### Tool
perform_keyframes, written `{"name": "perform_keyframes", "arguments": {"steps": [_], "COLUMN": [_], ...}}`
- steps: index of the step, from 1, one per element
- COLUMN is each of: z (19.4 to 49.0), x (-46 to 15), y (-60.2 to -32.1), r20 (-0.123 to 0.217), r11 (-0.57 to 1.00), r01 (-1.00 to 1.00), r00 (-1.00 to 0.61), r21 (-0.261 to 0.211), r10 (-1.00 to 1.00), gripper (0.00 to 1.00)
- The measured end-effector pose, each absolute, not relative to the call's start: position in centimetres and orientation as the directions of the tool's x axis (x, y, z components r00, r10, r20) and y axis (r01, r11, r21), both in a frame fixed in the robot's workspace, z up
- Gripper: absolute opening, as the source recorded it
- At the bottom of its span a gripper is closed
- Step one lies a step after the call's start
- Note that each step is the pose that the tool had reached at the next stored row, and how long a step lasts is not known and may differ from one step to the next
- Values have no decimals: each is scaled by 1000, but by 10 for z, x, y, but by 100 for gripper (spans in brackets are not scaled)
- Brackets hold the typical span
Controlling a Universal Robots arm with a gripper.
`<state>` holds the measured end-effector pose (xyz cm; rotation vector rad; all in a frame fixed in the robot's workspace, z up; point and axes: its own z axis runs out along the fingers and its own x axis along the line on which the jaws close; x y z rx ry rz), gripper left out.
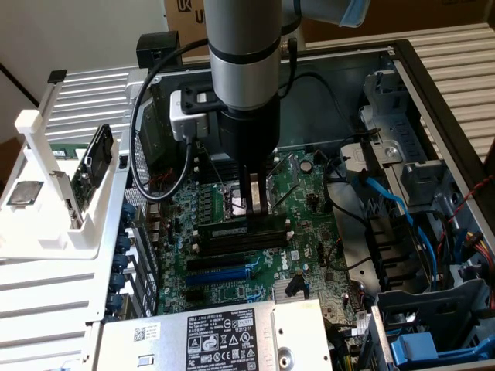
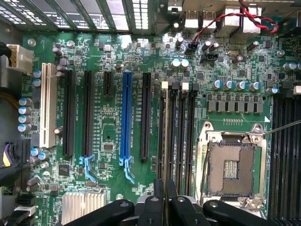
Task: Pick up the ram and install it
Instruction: 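Insert the ram into the slot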
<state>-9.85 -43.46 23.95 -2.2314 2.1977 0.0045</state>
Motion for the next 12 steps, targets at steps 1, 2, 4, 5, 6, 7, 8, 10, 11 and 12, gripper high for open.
{"name": "perform_keyframes", "arguments": {"steps": [1, 2, 4, 5, 6, 7, 8, 10, 11, 12], "z": [239, 238, 238, 237, 237, 237, 236, 235, 235, 234], "x": [-98, -98, -98, -99, -99, -99, -99, -100, -100, -100], "y": [-435, -435, -435, -435, -435, -435, -435, -435, -435, -435], "r20": [-9, -9, -9, -9, -9, -9, -9, -9, -9, -9], "r11": [-15, -15, -15, -15, -15, -15, -15, -15, -15, -15], "r01": [-1000, -1000, -1000, -1000, -1000, -1000, -1000, -1000, -1000, -1000], "r00": [15, 15, 15, 15, 15, 15, 15, 15, 15, 15], "r21": [-5, -5, -5, -5, -5, -5, -5, -5, -5, -5], "r10": [-1000, -1000, -1000, -1000, -1000, -1000, -1000, -1000, -1000, -1000], "gripper": [13, 13, 13, 13, 13, 13, 13, 13, 13, 13]}}
